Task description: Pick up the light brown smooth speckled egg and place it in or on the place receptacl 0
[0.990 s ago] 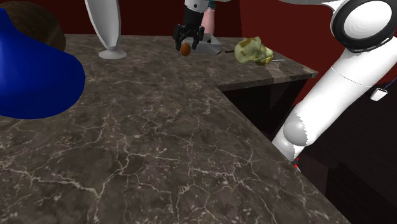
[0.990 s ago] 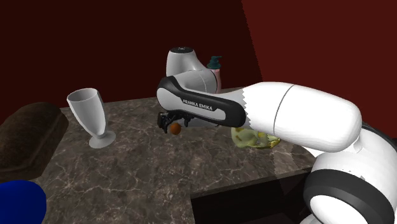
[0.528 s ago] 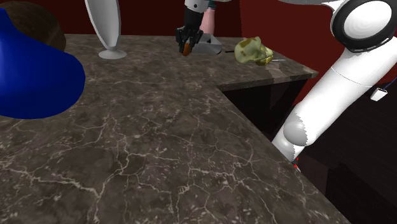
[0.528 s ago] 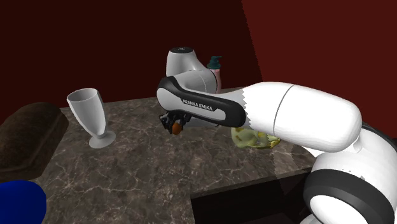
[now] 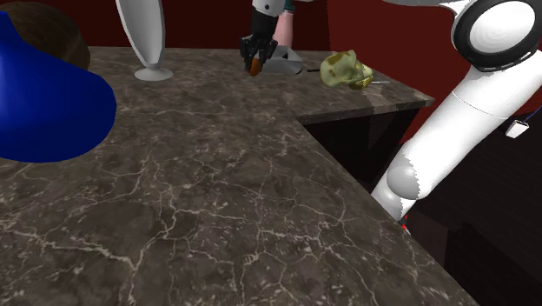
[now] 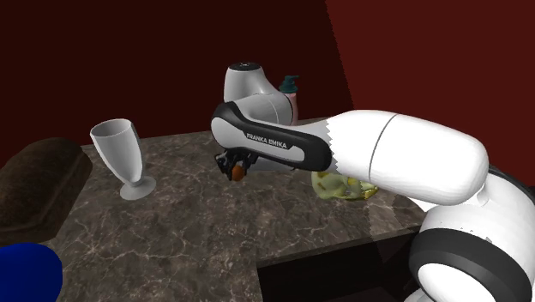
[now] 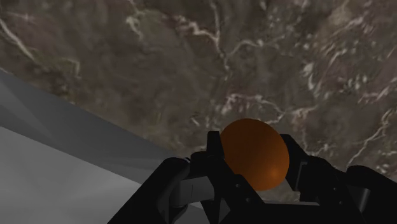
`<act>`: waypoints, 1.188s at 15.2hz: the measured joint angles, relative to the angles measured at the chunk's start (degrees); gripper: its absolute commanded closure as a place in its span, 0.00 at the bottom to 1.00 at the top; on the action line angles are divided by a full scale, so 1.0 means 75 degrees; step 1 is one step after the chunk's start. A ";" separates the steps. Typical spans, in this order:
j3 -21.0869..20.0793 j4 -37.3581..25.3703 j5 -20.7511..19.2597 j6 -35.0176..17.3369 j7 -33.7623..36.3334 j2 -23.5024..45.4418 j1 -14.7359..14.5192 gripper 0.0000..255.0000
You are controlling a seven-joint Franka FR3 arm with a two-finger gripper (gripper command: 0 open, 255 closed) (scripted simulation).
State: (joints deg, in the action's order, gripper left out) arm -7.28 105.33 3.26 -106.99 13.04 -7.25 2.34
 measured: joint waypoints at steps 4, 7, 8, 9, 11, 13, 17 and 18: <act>-0.0003 -0.0429 -0.0014 0.0361 0.0026 0.0065 0.0000 1.00; 0.0012 -0.0795 -0.0022 0.0680 0.0017 0.0113 0.0012 1.00; 0.0003 -0.0885 -0.0026 0.0758 0.0039 0.0125 0.0005 1.00; -0.0002 -0.1030 -0.0032 0.0859 0.0052 0.0167 0.0002 1.00; 0.0002 -0.1292 -0.0039 0.1084 0.0055 0.0205 0.0007 1.00; 0.0002 -0.1641 -0.0052 0.1342 0.0068 0.0297 0.0008 1.00; -0.0007 -0.2218 -0.0074 0.1771 0.0102 0.0446 0.0003 1.00; -0.0011 -0.2348 -0.0077 0.1879 0.0115 0.0468 0.0000 1.00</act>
State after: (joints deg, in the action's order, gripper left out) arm -7.36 87.72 2.68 -92.90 13.90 -3.74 2.34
